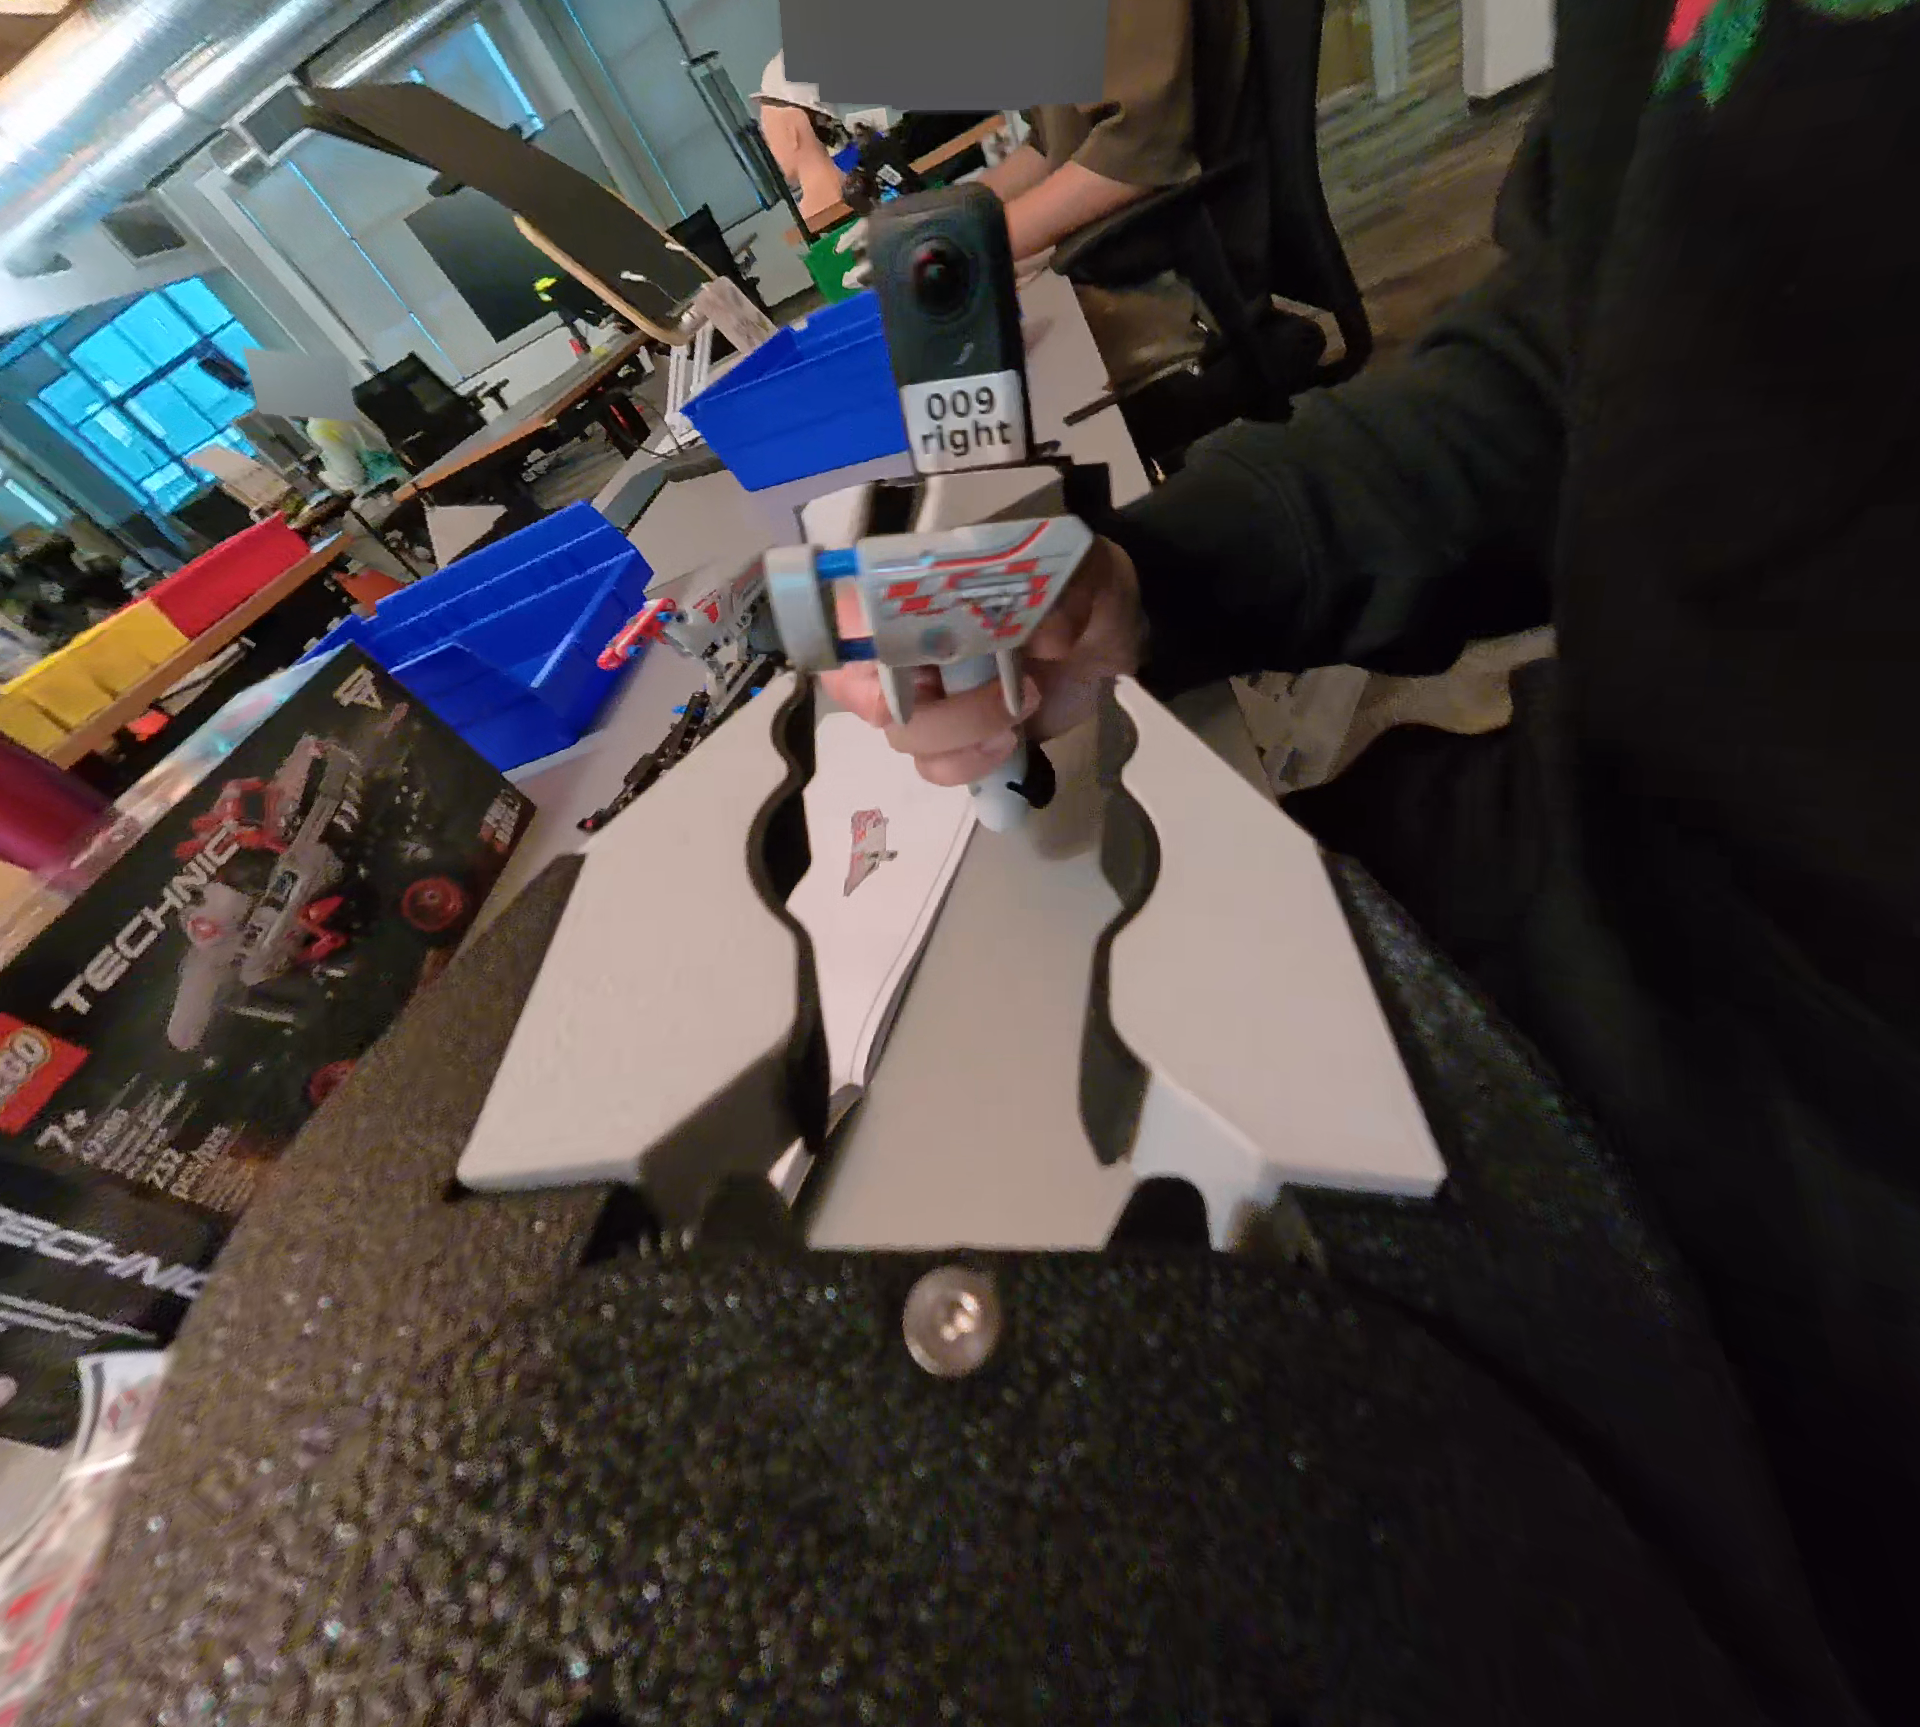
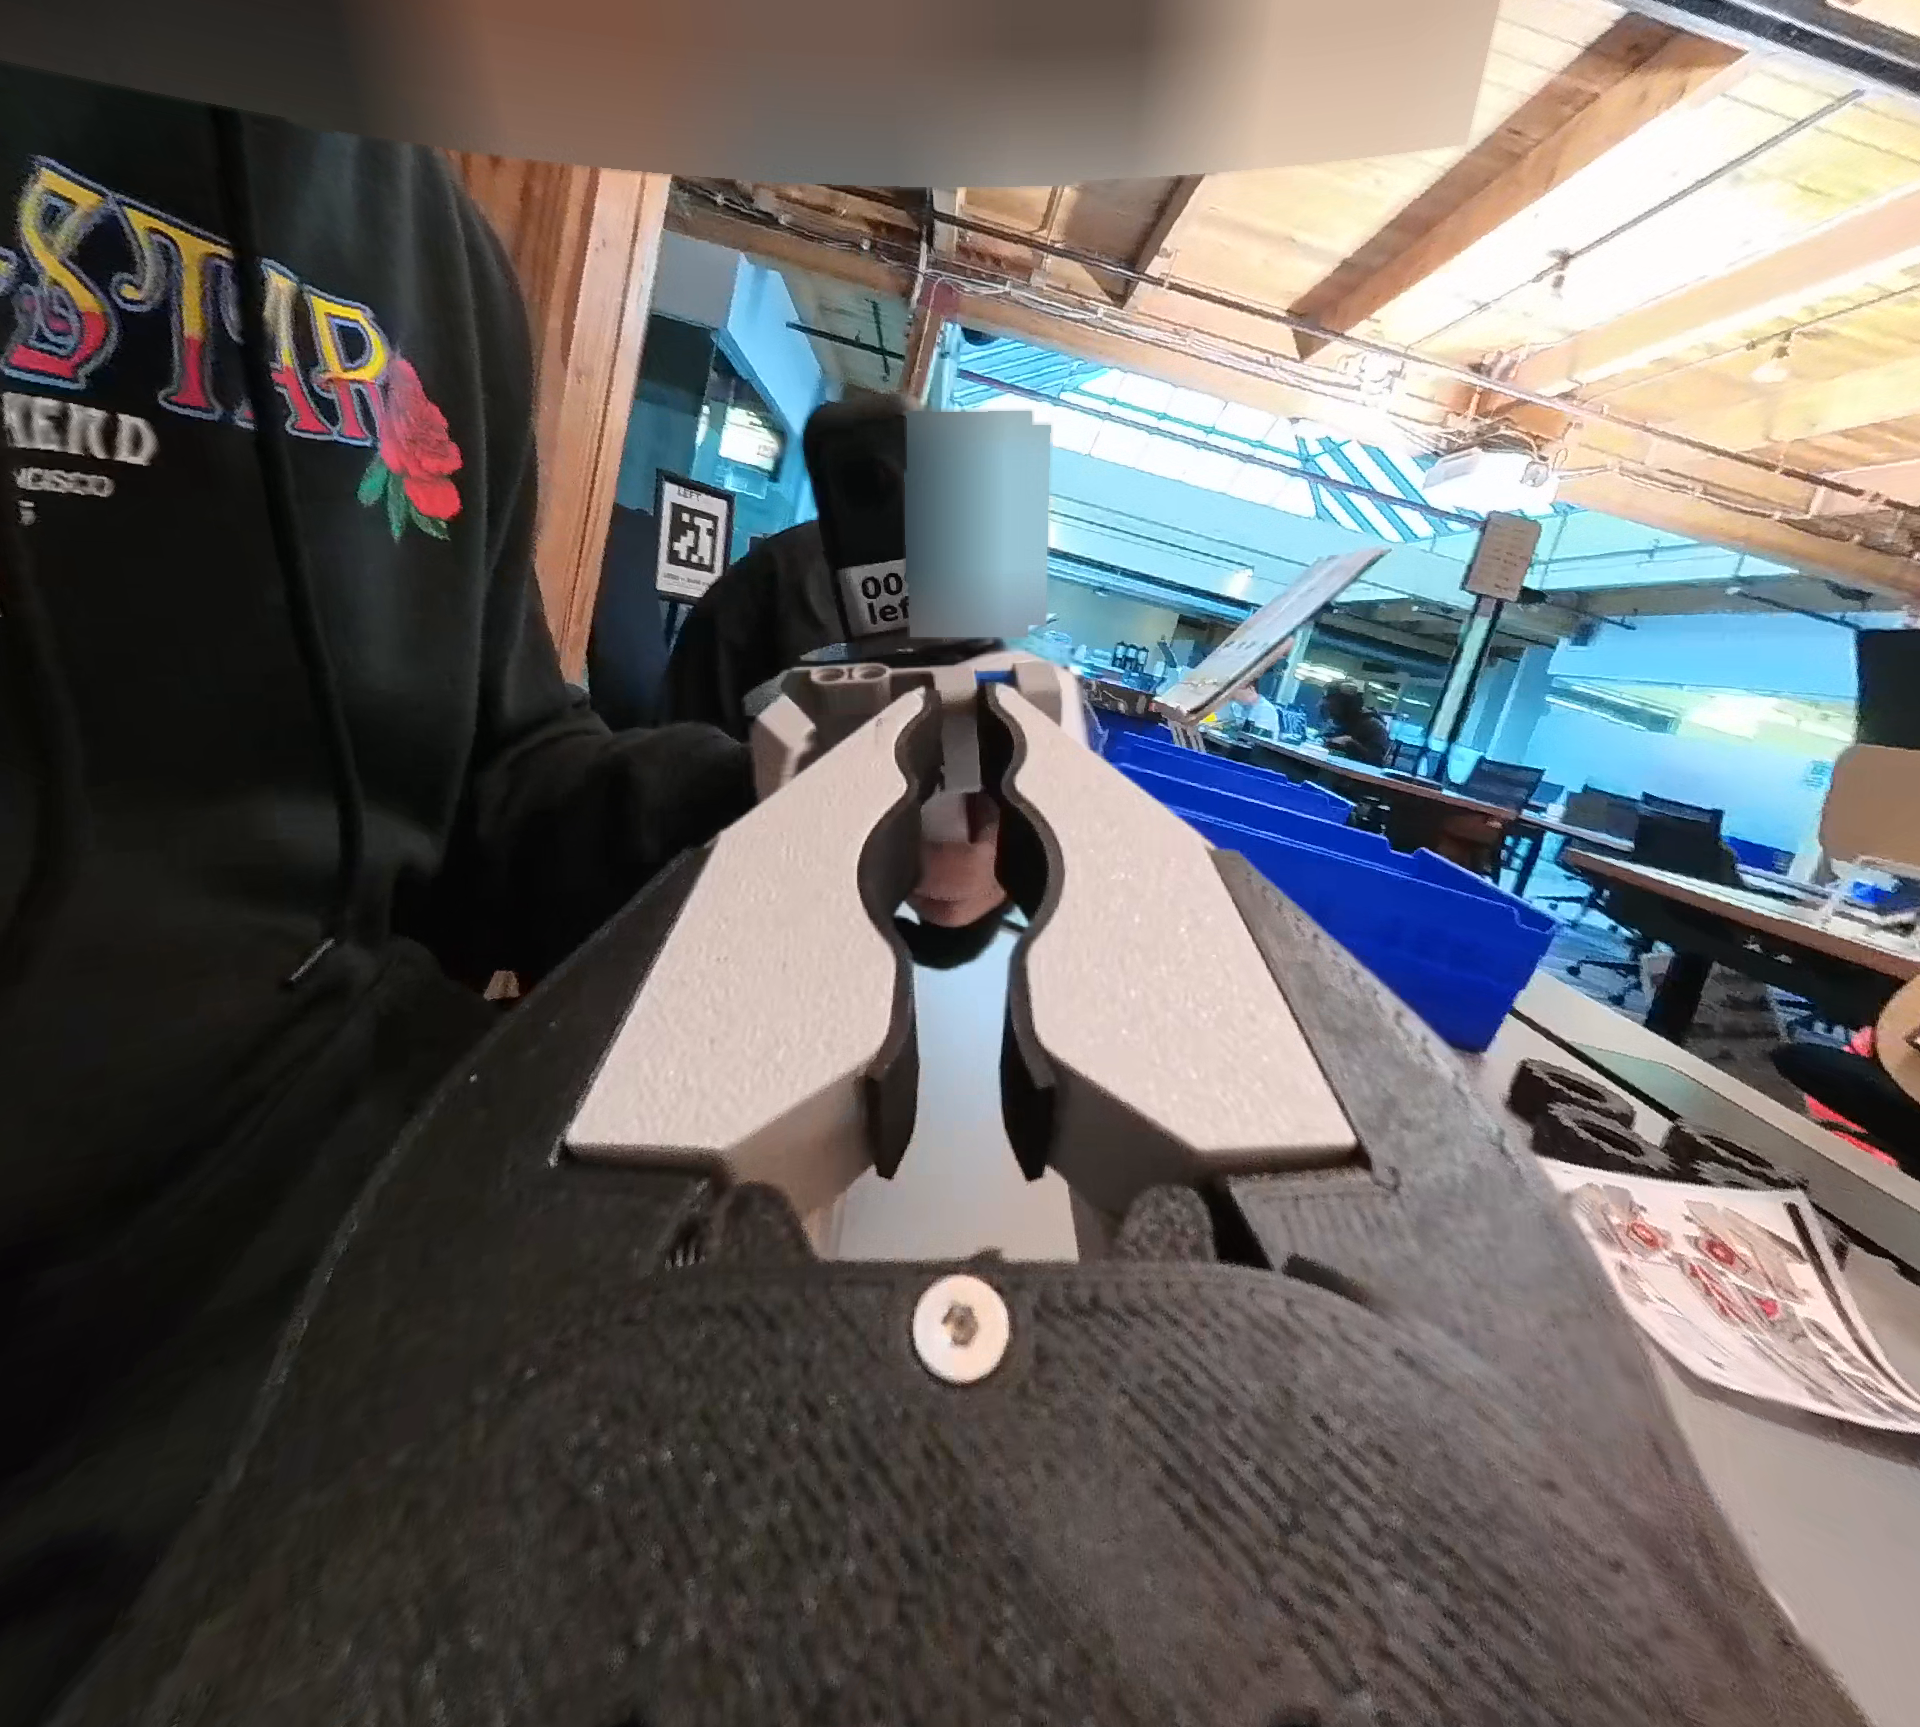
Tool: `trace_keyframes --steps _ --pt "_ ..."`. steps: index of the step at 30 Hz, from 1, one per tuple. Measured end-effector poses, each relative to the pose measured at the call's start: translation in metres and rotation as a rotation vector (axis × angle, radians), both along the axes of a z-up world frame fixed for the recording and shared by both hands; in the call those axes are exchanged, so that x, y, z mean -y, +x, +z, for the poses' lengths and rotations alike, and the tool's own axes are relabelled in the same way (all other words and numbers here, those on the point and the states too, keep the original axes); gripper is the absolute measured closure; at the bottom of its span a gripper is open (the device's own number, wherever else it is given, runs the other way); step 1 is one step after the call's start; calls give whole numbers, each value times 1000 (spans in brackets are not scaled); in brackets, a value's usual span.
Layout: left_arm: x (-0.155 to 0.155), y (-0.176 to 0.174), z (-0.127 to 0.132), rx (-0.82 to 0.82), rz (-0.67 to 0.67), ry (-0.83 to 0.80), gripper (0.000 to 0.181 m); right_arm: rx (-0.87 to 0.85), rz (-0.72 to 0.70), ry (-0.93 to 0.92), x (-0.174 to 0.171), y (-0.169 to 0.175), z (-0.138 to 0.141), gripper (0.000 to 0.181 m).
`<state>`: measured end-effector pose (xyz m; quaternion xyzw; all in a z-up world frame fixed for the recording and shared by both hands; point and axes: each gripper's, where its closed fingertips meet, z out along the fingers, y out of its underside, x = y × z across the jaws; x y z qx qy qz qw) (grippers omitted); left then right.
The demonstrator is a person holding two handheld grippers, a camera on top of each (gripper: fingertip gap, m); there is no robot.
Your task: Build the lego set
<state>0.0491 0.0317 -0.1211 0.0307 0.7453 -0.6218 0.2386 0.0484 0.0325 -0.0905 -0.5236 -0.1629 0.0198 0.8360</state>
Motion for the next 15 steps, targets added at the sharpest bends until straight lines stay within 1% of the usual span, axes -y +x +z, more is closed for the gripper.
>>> trace_keyframes --steps 1,3,6,7,11,13,14,15 --pt "1 2 2 -21 9 -16 128 -2 19 0 1 -2 1 177" --pt "5 -2 4 -61 -15 -37 126 4 10 -3 -1 -2 -1 176" --pt "7 -2 7 -83 -11 -58 128 2 16 9 -1 -3 0 176" --pt "6 1 7 -74 6 -58 135 3 11 9 -2 -3 0 176" --pt "4 5 3 -20 44 -13 137 32 -14 -18 -4 -3 -2 176" --pt "2 10 1 41 80 10 139 66 -40 -41 -6 -3 -3 176" --pt "-2 15 2 75 123 10 145 110 -18 -55 -5 -9 -5 177" --pt "-6 20 5 110 162 -4 181 120 -44 -96 -10 -9 -8 176"
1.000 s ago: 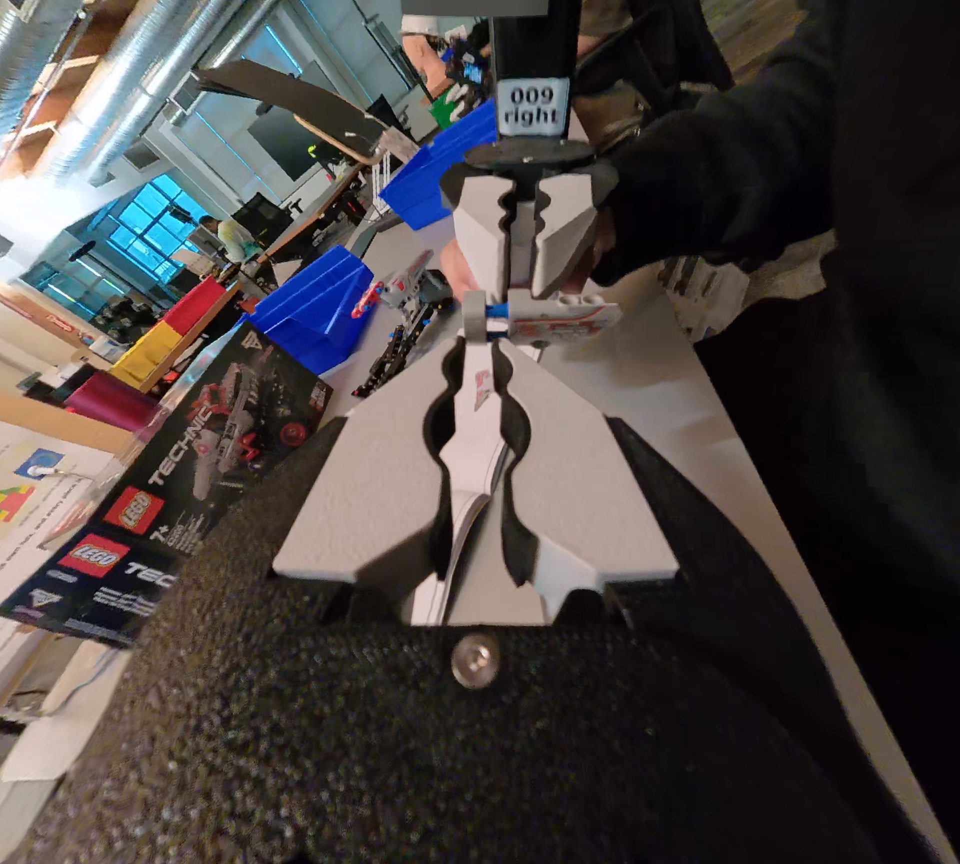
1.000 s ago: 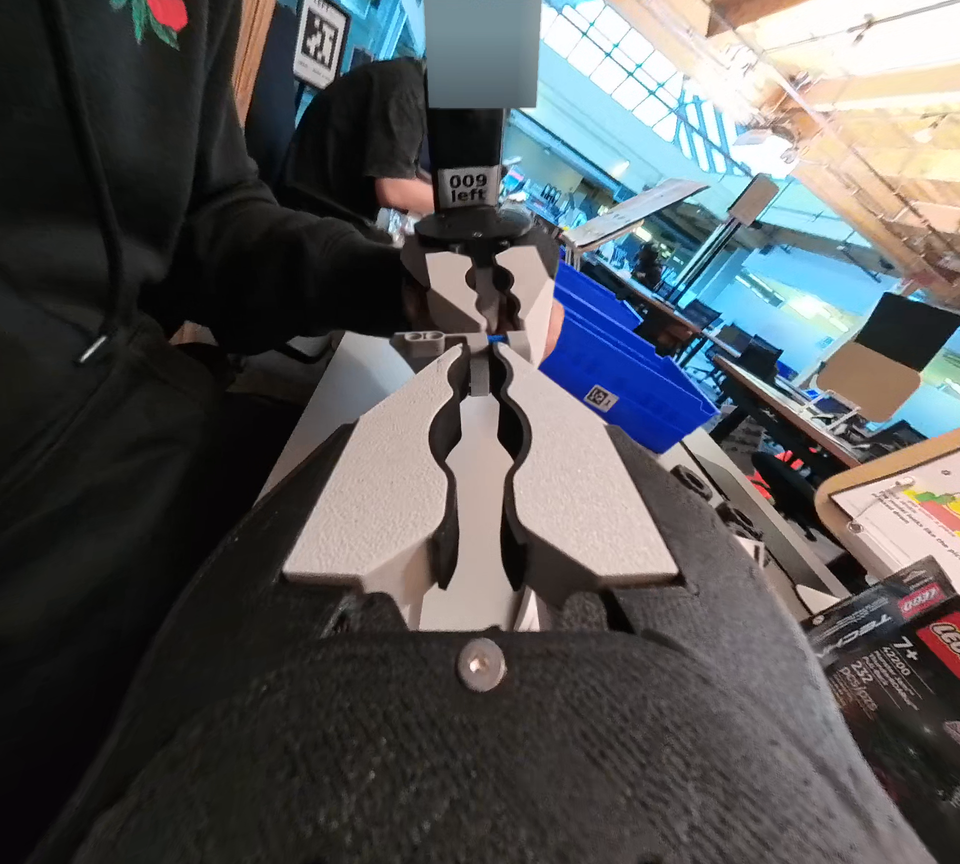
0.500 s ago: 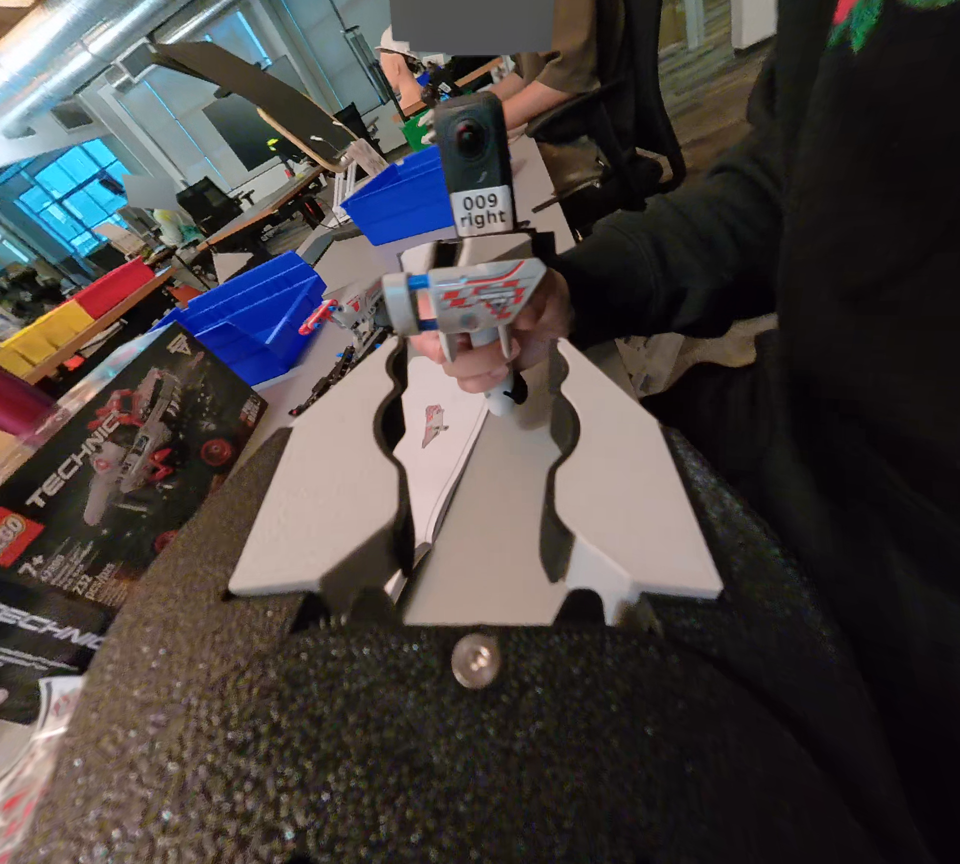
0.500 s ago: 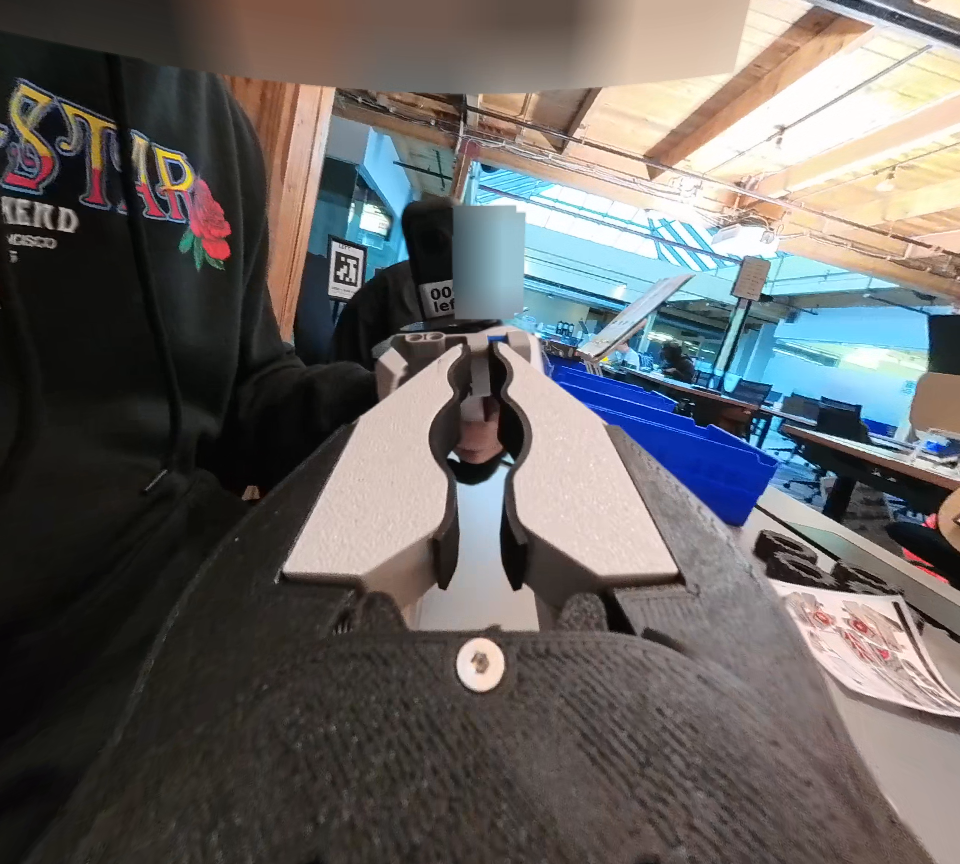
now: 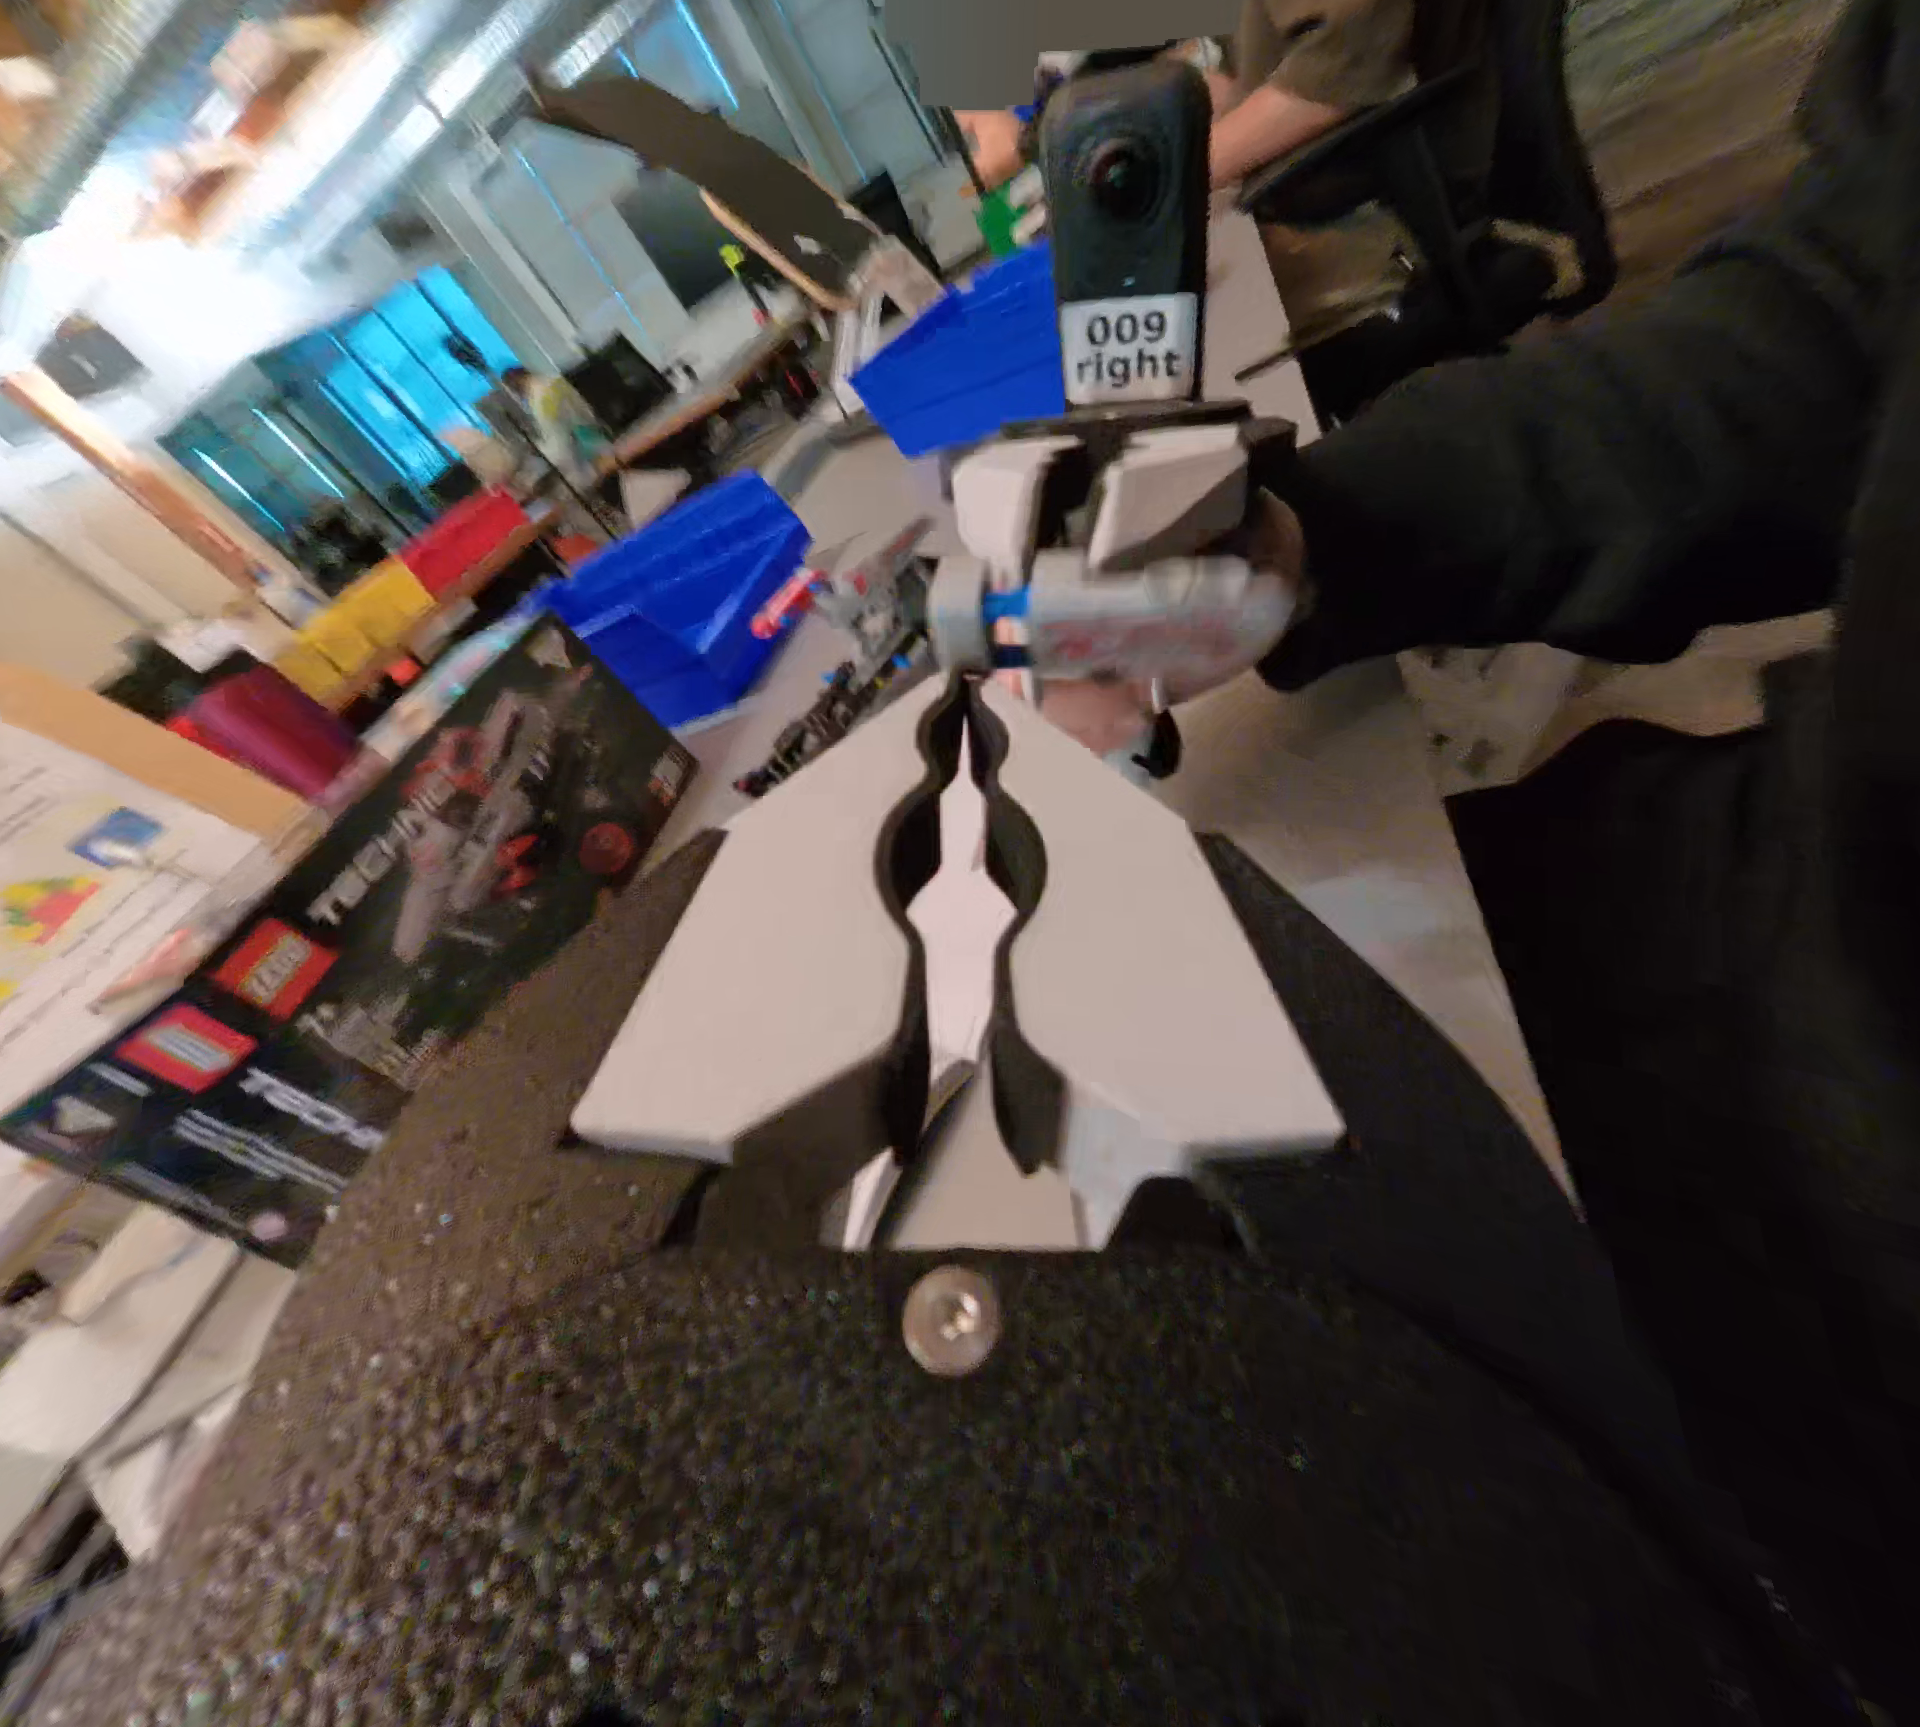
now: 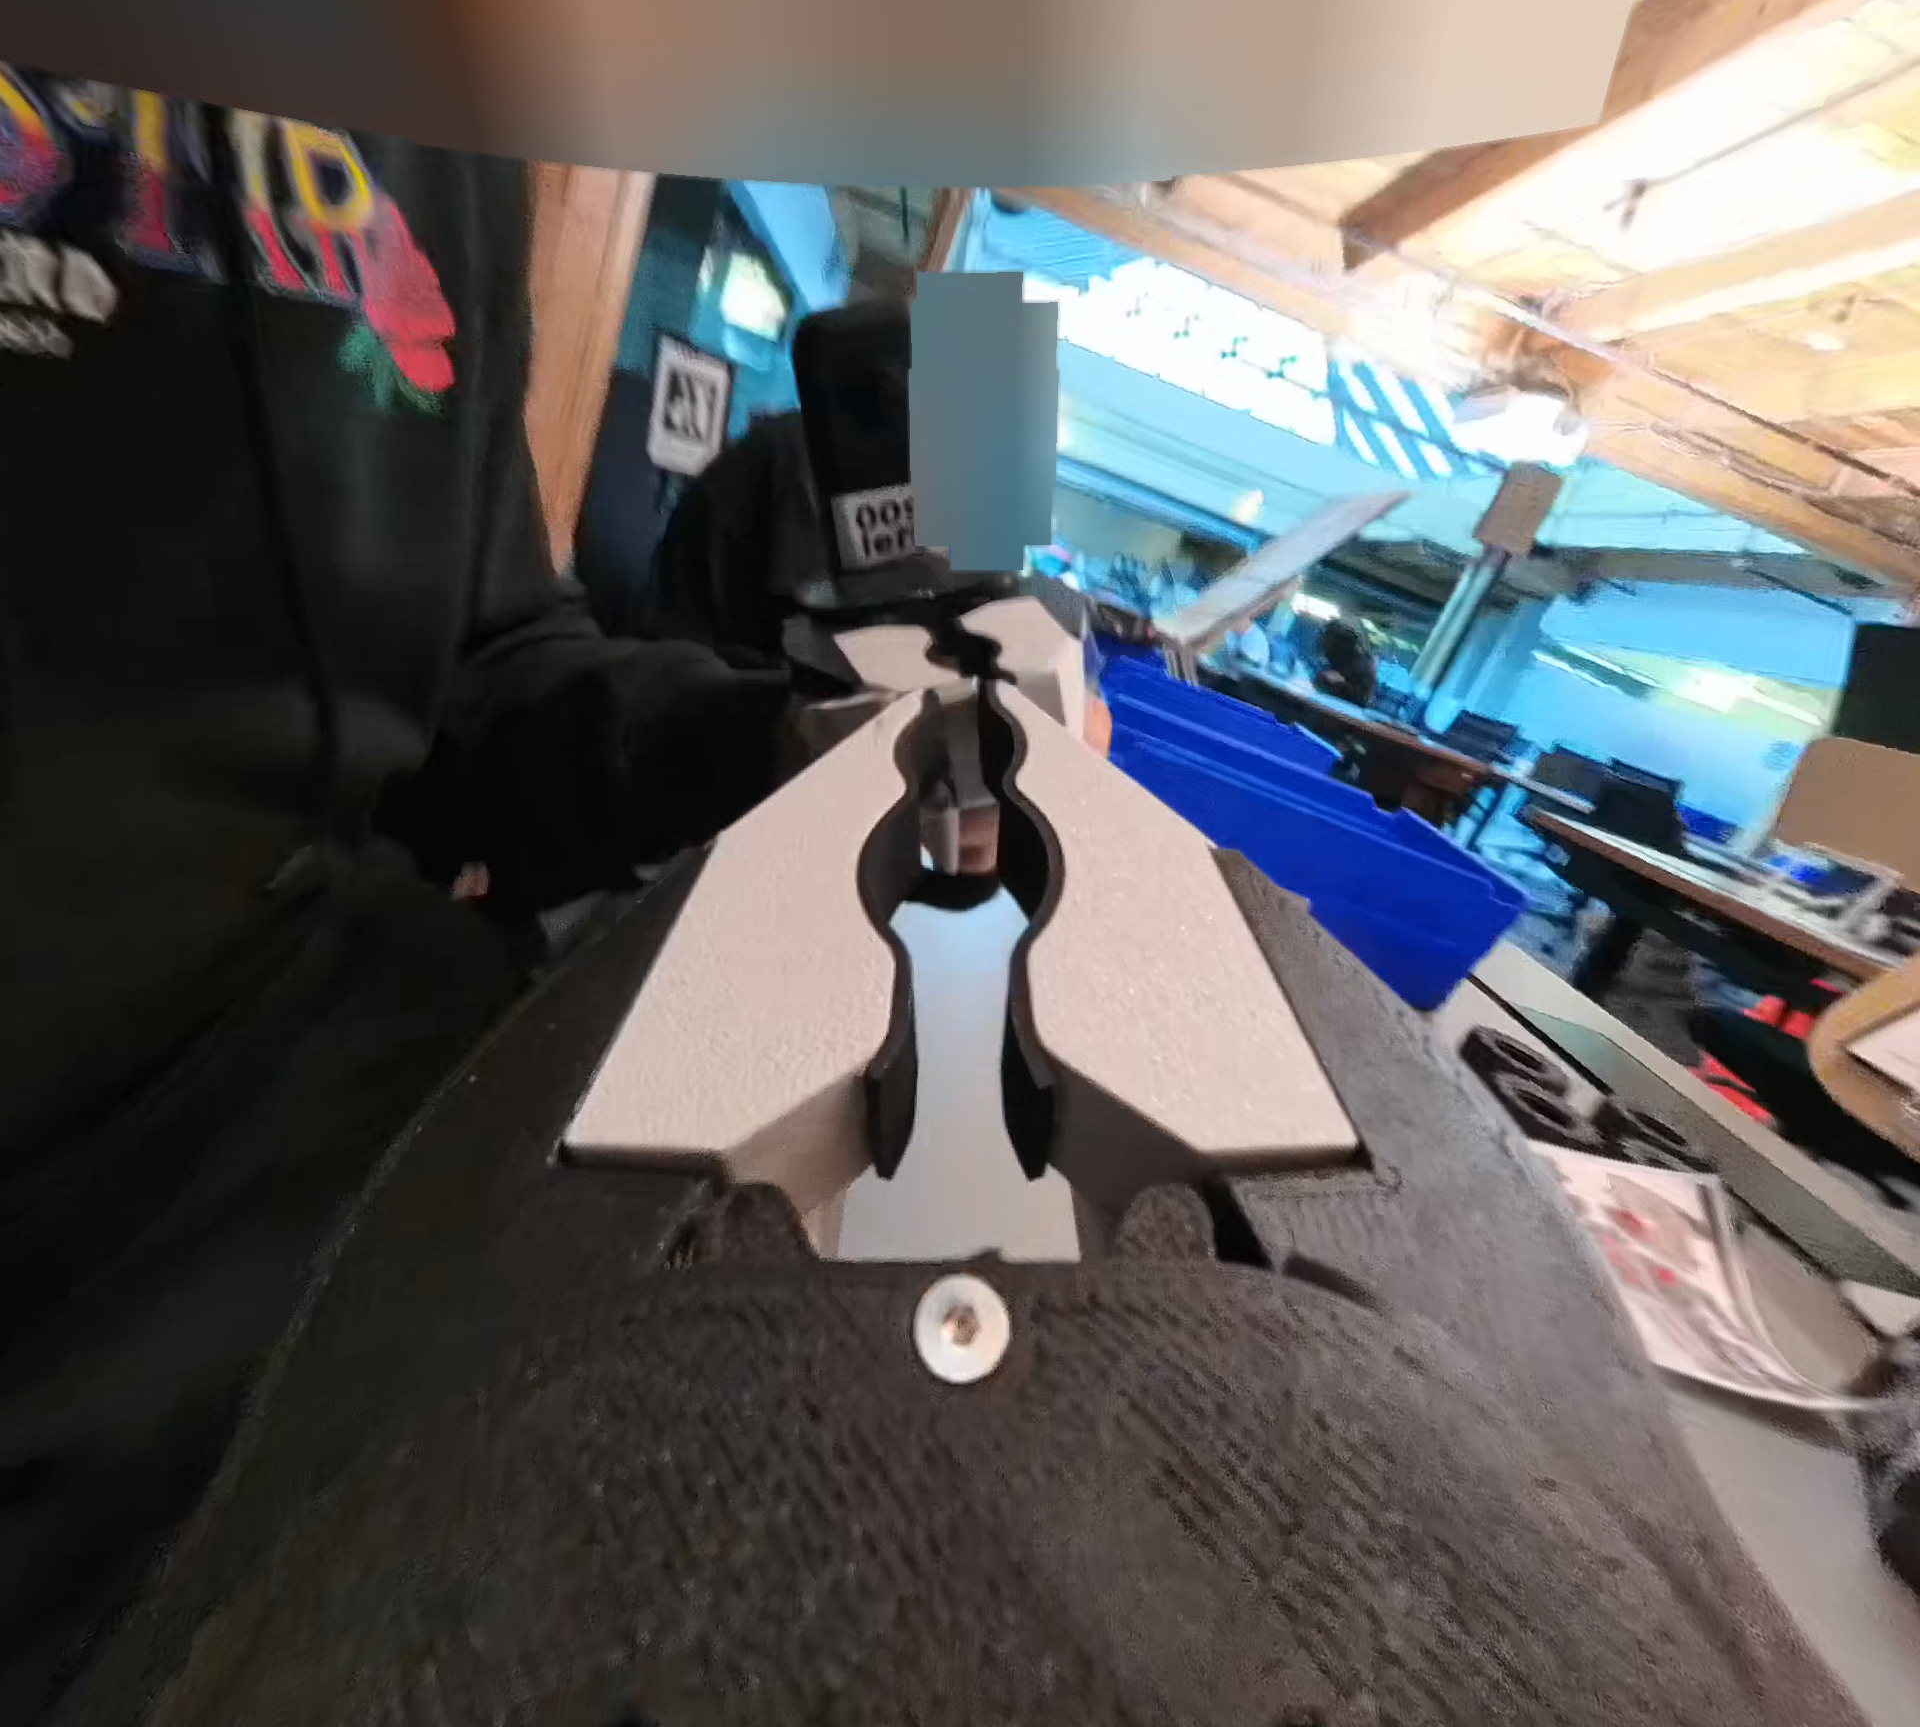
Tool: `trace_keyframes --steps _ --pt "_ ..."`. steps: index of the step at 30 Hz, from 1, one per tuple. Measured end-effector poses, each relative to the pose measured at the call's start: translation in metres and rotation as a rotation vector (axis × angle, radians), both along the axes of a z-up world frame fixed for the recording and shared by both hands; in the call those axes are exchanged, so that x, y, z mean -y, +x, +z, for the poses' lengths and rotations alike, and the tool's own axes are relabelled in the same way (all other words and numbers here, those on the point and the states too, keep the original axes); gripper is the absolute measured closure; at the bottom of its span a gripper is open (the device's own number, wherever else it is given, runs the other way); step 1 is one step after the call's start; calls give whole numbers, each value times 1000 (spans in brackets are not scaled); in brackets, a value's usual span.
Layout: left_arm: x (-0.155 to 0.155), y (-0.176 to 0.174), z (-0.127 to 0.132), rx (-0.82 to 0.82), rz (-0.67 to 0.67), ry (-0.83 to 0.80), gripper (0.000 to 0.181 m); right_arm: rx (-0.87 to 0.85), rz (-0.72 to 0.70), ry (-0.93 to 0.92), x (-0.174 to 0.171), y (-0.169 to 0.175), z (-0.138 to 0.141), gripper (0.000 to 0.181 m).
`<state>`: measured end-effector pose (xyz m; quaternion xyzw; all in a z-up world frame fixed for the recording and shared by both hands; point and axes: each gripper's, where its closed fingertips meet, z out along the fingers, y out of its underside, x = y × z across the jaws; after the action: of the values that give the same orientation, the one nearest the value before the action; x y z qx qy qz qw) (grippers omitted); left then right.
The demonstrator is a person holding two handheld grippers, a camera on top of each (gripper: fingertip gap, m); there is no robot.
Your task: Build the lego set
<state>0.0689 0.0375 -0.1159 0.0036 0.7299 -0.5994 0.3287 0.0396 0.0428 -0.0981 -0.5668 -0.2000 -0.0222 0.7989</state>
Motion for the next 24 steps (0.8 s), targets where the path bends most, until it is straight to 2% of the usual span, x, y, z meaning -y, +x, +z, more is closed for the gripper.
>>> trace_keyframes --steps 3,5,7,10,12,15,20,21,22,24 --pt "2 -7 1 -18 -66 -26 181 78 -119 40 -1 5 12 177" --pt "-1 -7 2 -64 -85 -44 151 93 -161 46 3 12 18 177" --pt "-7 -3 -5 -118 -78 -16 142 152 -274 -13 3 27 11 177" --pt "-14 4 -5 -90 -32 1 130 165 -331 -75 4 38 3 177" --pt "-12 7 -4 -71 14 34 134 140 -404 -118 2 52 -1 177" --pt "-10 22 -10 -127 155 84 149 194 -586 -220 1 75 -11 177" --pt "-10 44 -13 -260 352 -31 158 153 -605 -145 -9 68 0 177" --pt "-12 47 -13 -257 382 -41 163 151 -616 -144 -9 70 -1 177" --pt "-12 47 -11 -238 394 -50 176 145 -627 -138 -9 72 0 177" --pt "-13 48 -8 -181 434 -48 176 112 -611 -122 -8 72 2 177"
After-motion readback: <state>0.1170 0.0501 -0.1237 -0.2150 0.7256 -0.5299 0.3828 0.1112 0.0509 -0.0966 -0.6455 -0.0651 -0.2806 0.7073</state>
